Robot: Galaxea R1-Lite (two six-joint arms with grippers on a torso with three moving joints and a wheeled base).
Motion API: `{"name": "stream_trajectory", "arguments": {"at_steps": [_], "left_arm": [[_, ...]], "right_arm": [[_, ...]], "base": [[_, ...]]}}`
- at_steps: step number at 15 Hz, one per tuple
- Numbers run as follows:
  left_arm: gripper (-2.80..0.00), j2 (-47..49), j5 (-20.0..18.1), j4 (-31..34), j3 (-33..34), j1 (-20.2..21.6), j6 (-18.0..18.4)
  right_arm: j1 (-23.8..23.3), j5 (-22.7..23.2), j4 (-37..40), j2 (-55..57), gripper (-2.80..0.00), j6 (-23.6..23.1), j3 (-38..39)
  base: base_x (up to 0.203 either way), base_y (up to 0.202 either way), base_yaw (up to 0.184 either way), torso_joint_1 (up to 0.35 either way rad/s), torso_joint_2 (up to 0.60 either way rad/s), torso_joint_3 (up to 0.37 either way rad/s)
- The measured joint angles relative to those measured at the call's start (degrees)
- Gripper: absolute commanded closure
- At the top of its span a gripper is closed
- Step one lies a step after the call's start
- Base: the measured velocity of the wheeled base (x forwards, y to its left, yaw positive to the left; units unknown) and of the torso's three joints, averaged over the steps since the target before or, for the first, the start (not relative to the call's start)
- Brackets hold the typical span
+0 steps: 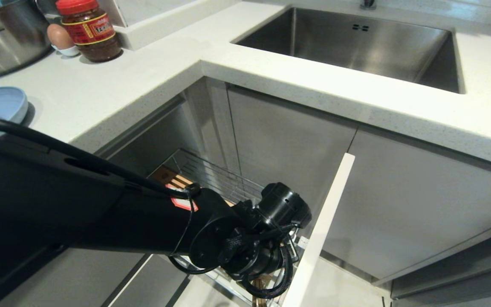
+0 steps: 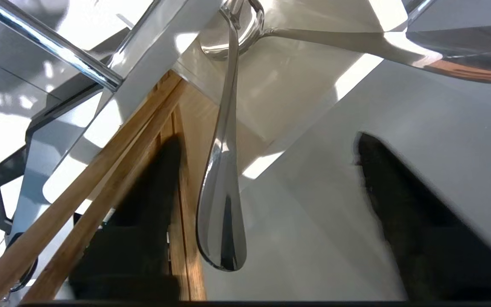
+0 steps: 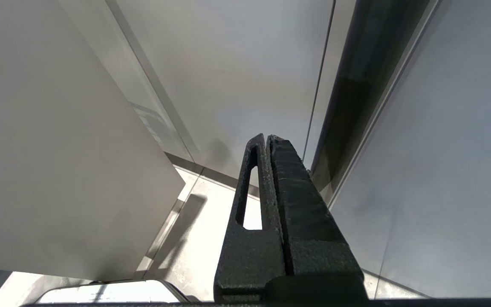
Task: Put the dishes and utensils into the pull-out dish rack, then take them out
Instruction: Take the fork out of the cupboard
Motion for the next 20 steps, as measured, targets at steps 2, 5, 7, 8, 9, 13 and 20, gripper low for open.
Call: {"name": "stream_trajectory", "arguments": {"at_steps": [2, 5, 7, 8, 9, 13, 20], "left_arm": [[0.0, 0.1, -0.1, 0.0, 0.0, 0.0, 0.0], [0.0, 0.2, -0.1, 0.1, 0.0, 0.0, 0.1], [0.0, 0.2, -0.1, 0.4, 0.0, -0.1, 0.1], [0.0, 0.3, 0.0, 0.3, 0.0, -0.1, 0.1], [0.0, 0.3, 0.0, 0.2, 0.0, -0.1, 0.2], [0.0, 0.1, 0.1, 0.3, 0.0, -0.1, 0.3], [0.0, -4.1, 0.3, 3.2, -1.1, 0.6, 1.9]], "right_arm": [[0.0, 0.0, 0.0, 0.0, 0.0, 0.0, 0.0], [0.0, 0.0, 0.0, 0.0, 0.0, 0.0, 0.0], [0.0, 0.0, 0.0, 0.0, 0.0, 0.0, 0.0], [0.0, 0.0, 0.0, 0.0, 0.0, 0.0, 0.0], [0.0, 0.0, 0.0, 0.0, 0.0, 0.0, 0.0], [0.0, 0.0, 0.0, 0.0, 0.0, 0.0, 0.0], [0.0, 0.0, 0.0, 0.0, 0.0, 0.0, 0.0]], "base": [[0.0, 0.0, 0.0, 0.0, 0.0, 0.0], [0.0, 0.0, 0.0, 0.0, 0.0, 0.0], [0.0, 0.0, 0.0, 0.0, 0.0, 0.0], [0.0, 0.0, 0.0, 0.0, 0.0, 0.0], [0.0, 0.0, 0.0, 0.0, 0.0, 0.0], [0.0, 0.0, 0.0, 0.0, 0.0, 0.0], [0.0, 0.0, 0.0, 0.0, 0.0, 0.0]]}}
